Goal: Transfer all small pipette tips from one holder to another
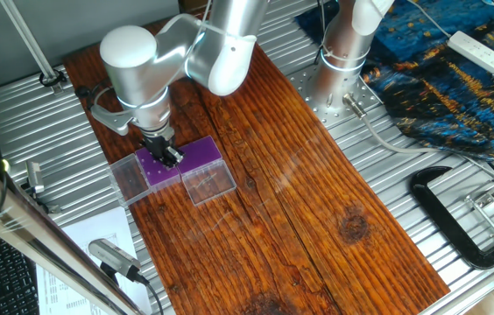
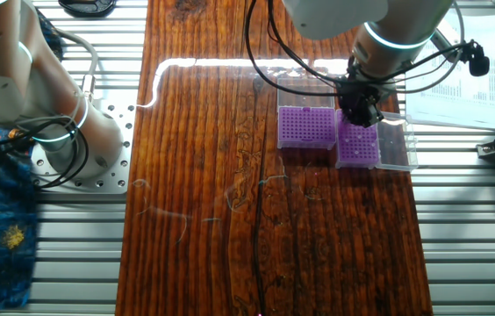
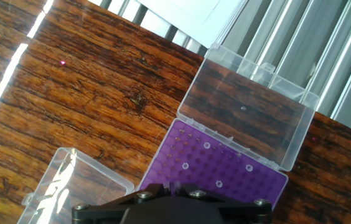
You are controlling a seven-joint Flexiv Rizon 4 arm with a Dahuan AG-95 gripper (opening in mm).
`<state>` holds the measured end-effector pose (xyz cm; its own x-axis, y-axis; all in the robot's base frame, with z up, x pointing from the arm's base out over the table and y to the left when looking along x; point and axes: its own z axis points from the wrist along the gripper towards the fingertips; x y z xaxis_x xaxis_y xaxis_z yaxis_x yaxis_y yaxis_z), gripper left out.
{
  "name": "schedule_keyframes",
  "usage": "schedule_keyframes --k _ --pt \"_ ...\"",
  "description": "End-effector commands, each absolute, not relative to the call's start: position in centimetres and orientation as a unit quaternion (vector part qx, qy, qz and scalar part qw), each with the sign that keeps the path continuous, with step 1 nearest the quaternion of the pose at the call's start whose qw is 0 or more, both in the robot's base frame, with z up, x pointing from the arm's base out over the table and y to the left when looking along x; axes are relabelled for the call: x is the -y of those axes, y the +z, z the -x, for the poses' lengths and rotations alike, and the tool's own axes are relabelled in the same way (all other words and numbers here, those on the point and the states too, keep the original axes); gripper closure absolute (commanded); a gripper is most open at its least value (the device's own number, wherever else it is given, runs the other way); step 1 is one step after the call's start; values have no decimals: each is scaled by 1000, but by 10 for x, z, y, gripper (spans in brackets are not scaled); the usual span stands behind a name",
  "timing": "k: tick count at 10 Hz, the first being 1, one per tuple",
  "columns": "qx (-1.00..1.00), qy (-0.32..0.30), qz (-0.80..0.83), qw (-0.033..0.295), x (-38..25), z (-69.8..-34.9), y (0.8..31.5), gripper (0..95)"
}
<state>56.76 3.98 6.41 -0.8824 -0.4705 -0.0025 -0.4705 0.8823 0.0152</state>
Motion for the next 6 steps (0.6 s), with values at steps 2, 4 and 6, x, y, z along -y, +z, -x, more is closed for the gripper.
schedule_keyframes --k 2,4,6 --pt "969 -11 -246 15 -40 -562 69 760" --pt "970 -10 -241 15 -39 -562 67 760" --pt "971 -9 -239 15 -39 -562 66 760"
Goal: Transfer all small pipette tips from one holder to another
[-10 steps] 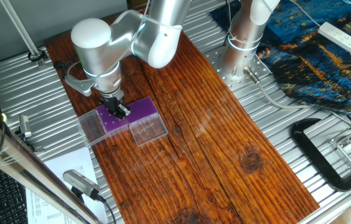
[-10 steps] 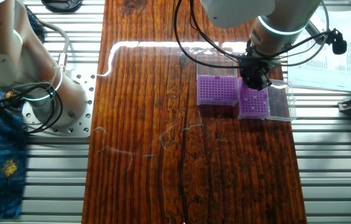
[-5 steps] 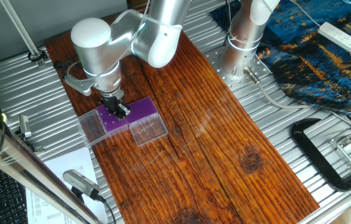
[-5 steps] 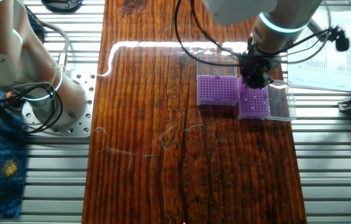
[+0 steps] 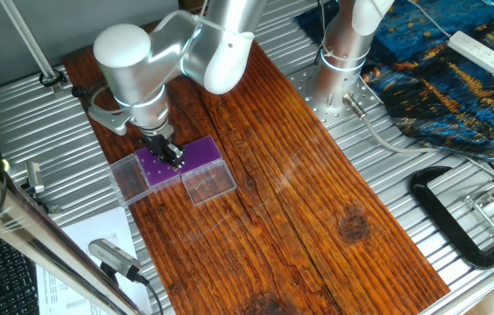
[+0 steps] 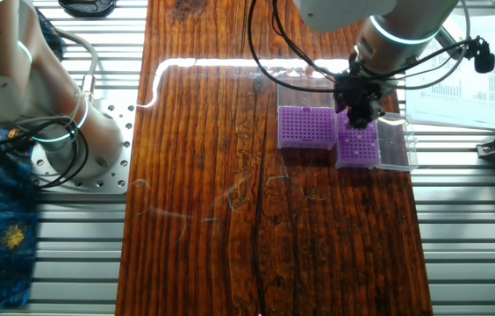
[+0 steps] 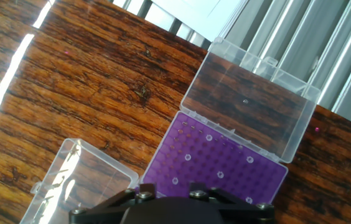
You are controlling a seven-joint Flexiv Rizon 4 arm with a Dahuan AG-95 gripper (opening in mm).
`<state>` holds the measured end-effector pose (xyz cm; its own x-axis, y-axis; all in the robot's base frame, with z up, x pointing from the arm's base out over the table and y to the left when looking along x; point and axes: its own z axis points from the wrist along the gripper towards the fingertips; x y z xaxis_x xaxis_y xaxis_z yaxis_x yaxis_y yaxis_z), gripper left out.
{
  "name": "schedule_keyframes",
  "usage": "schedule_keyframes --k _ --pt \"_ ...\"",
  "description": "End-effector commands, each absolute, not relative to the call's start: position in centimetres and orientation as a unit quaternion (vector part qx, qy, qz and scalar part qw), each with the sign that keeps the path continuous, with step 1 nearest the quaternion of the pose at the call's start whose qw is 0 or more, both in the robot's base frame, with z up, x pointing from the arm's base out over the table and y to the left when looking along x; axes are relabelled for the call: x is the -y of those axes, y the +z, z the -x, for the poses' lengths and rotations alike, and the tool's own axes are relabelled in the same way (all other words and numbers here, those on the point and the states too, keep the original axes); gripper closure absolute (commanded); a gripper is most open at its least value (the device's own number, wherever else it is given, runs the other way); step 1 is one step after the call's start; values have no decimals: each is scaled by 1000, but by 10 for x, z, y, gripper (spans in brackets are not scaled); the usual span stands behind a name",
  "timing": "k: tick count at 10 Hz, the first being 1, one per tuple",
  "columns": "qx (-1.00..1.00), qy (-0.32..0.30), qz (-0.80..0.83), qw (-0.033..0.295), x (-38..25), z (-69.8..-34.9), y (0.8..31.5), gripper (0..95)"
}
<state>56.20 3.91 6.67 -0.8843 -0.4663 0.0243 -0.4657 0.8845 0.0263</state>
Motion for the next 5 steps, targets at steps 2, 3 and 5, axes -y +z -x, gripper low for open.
schedule_keyframes --k 2,3,5 --pt "971 -6 -239 16 -39 -563 65 760" --pt "971 -6 -239 15 -39 -564 64 760" --pt "971 -6 -239 14 -39 -564 62 760"
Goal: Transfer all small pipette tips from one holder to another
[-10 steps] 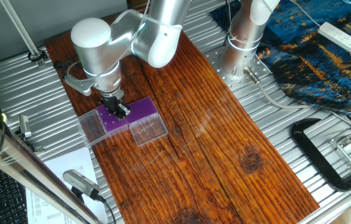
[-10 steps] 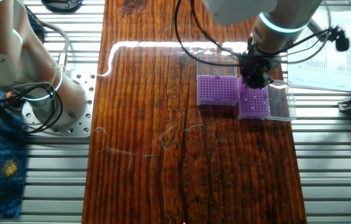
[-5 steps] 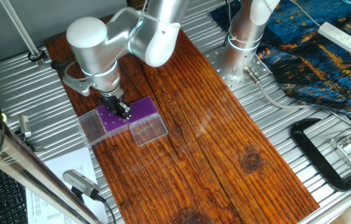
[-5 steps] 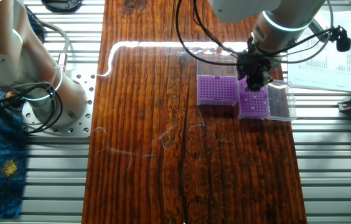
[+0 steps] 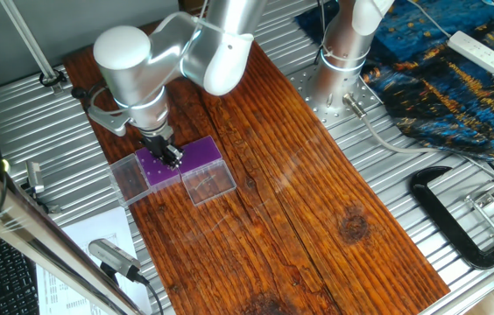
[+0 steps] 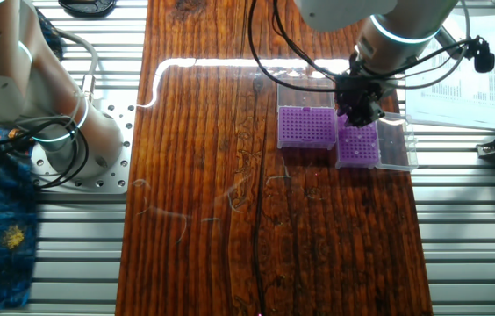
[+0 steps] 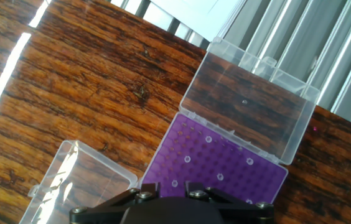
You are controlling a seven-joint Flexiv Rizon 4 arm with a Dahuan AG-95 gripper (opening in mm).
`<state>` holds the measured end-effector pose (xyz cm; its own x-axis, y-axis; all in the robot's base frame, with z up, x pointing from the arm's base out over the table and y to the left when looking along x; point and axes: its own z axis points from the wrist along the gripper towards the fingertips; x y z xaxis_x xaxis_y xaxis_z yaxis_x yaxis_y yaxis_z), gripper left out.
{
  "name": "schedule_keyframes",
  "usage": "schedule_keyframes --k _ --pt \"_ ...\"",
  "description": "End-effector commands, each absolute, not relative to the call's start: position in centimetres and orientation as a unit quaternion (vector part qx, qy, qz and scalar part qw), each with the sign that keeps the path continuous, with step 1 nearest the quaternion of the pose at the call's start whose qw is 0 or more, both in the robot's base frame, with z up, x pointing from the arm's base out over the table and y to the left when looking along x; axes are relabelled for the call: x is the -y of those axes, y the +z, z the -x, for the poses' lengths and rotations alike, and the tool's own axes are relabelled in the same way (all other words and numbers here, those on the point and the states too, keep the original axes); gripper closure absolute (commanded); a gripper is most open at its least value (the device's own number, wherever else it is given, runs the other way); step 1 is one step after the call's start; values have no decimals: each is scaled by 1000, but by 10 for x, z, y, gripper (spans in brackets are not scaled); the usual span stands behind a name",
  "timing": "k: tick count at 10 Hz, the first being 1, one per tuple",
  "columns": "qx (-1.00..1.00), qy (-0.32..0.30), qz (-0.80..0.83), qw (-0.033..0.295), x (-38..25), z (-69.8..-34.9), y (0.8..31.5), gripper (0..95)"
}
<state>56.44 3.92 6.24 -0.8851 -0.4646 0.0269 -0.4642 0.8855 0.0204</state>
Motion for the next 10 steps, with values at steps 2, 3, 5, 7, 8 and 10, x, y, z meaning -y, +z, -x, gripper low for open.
schedule_keyframes --k 2,3,5,7,8,10 --pt "971 -6 -239 13 -39 -565 60 760" --pt "971 -6 -238 13 -39 -565 59 760" --pt "971 -6 -238 12 -39 -567 59 760" --pt "971 -5 -237 12 -39 -568 59 760" --pt "971 -4 -237 12 -39 -569 58 760" --pt "971 -4 -238 11 -39 -569 56 760"
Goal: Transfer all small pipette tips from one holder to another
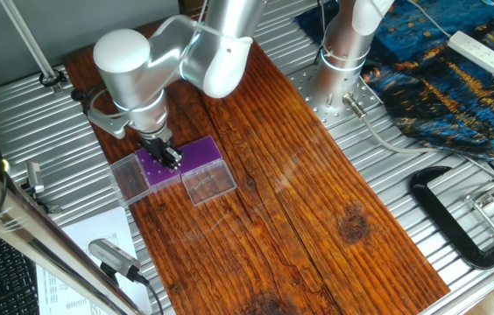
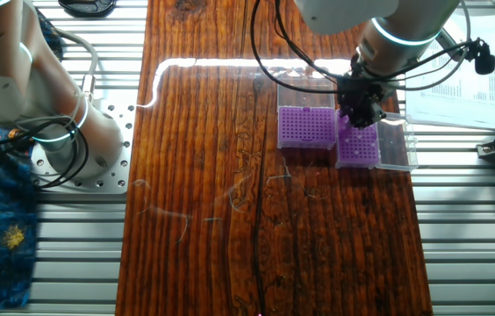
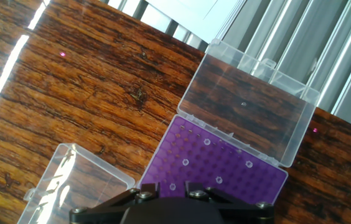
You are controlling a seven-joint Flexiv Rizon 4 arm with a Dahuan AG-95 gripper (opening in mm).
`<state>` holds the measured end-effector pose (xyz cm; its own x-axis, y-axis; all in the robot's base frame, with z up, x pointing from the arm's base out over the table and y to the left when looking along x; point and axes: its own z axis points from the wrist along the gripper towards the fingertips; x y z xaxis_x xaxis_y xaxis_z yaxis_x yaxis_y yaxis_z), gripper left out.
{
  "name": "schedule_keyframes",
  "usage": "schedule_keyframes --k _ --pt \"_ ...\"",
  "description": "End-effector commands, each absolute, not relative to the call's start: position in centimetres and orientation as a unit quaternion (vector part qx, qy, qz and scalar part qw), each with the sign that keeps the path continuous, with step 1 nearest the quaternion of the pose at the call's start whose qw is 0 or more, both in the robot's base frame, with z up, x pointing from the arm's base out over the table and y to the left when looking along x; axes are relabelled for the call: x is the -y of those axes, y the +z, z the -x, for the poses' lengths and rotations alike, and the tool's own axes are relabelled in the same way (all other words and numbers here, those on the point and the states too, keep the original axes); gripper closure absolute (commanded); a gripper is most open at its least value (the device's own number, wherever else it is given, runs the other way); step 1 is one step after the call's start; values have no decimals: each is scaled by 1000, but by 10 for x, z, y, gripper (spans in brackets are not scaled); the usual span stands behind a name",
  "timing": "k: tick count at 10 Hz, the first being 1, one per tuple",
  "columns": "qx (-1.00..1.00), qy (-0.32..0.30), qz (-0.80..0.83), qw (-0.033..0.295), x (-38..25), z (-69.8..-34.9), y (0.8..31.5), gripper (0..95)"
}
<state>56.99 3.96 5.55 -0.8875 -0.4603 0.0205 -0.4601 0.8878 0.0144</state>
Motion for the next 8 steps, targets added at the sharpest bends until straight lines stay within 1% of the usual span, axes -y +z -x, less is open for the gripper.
schedule_keyframes --k 1,8 --pt "971 -4 -238 11 -39 -569 55 760" --pt "971 -3 -240 10 -39 -569 53 760"
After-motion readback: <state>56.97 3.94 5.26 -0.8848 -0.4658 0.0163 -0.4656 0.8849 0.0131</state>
